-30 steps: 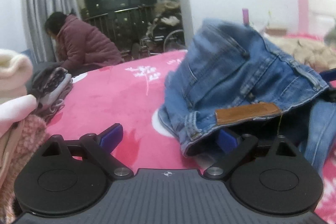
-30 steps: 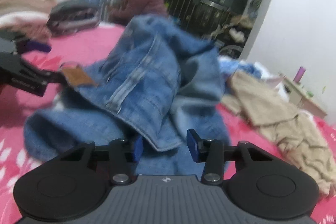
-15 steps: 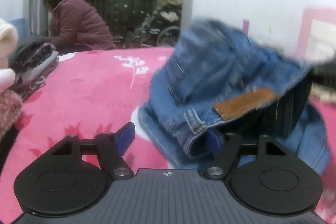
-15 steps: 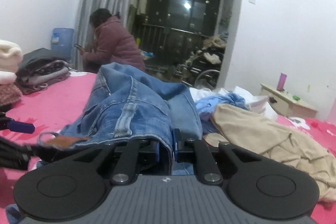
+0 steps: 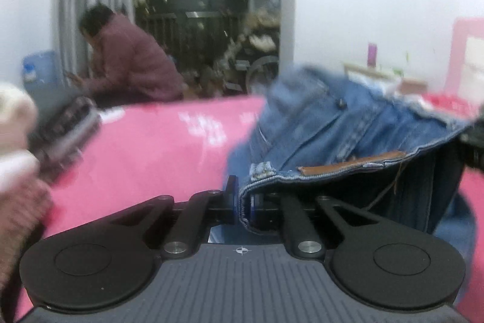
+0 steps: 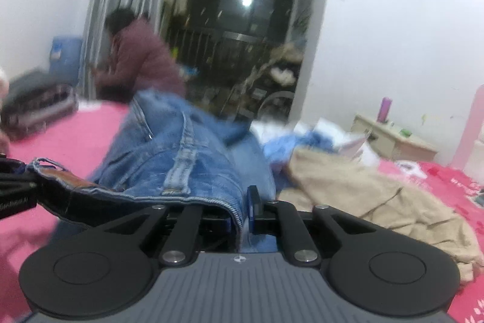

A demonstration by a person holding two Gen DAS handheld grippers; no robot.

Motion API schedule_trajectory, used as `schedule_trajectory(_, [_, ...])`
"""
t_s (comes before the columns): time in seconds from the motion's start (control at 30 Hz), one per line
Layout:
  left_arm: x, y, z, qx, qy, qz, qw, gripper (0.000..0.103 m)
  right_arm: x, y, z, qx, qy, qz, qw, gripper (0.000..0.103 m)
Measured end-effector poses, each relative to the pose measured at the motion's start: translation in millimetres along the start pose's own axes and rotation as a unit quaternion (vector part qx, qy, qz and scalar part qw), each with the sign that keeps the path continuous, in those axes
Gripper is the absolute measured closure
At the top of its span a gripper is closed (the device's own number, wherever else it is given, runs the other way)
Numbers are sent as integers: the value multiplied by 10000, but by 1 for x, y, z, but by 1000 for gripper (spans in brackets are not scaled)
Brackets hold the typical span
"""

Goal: Fold clothes
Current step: 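Lift the jeans by the waistband with both grippers, raising them high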

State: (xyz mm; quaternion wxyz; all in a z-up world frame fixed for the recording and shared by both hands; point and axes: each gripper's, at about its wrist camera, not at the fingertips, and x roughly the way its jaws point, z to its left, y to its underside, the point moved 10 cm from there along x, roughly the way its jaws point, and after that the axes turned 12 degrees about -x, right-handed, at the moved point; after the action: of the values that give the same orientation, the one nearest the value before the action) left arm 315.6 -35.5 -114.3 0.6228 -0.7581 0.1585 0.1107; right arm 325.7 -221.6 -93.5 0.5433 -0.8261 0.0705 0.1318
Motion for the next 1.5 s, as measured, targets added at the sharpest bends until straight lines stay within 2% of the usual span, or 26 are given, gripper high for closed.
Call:
schedule_trajectory(0.13, [-66, -53, 5, -420, 98, -581, 9974, 98, -48, -34, -4, 195, 206, -569, 9980, 95])
schedule_trajectory(0.27, [-146, -97, 4, -662, 378, -1193, 9899, 98, -105, -66, -7, 278, 306, -1163, 9924, 93])
schedule_trajectory(0.3, [-167, -105, 3, -690, 449, -1339, 9876, 99, -120, -72, -7, 300, 316, -1282, 9908, 89])
schedule_trajectory(0.33, [-187, -114, 2, -727, 531, -1474, 9850, 99, -133, -76, -7, 323, 312, -1355, 9898, 78])
schedule_trajectory(0.4, [-220, -129, 1, -751, 677, -1681, 9806, 99, -153, -81, -5, 341, 280, -1439, 9886, 61])
schedule_trajectory(0.53, [-269, -137, -6, -626, 867, -1813, 9776, 99, -185, -79, 15, -79, 54, -1480, 9889, 62])
schedule_trajectory(0.63, [-283, -131, -7, -618, 803, -1733, 9797, 99, -206, -77, 30, -434, -75, -1405, 9891, 62])
schedule_trajectory(0.7, [-288, -126, -3, -785, 803, -1569, 9812, 99, -215, -71, 40, -642, -261, -1220, 9901, 62])
schedule_trajectory(0.83, [-300, -129, 3, -932, 850, -1491, 9807, 99, -233, -59, 62, -1043, -628, -851, 9889, 62])
schedule_trajectory(0.9, [-308, -132, 4, -923, 885, -1490, 9805, 99, -243, -54, 71, -1110, -742, -805, 9878, 62])
schedule_trajectory(0.97, [-317, -136, 5, -909, 914, -1538, 9797, 99, -252, -50, 83, -1114, -816, -782, 9873, 58])
schedule_trajectory(1.03, [-323, -144, 7, -947, 920, -1629, 9778, 99, -259, -44, 93, -1088, -868, -713, 9877, 43])
schedule_trajectory(1.07, [-326, -148, 8, -971, 923, -1668, 9768, 99, -262, -41, 99, -1070, -913, -716, 9875, 41])
schedule_trajectory(1.17, [-333, -157, 10, -1023, 927, -1754, 9748, 99, -274, -34, 114, -1008, -1053, -768, 9863, 40])
schedule_trajectory(1.27, [-337, -161, 11, -1071, 894, -1854, 9727, 99, -274, -19, 124, -958, -1220, -526, 9865, 39])
schedule_trajectory(1.4, [-338, -165, 12, -1173, 893, -1914, 9704, 99, -263, 8, 136, -218, -1816, 166, 9830, 40])
schedule_trajectory(1.5, [-336, -162, 9, -1159, 897, -1885, 9711, 99, -258, 20, 144, 575, -2299, 508, 9702, 40])
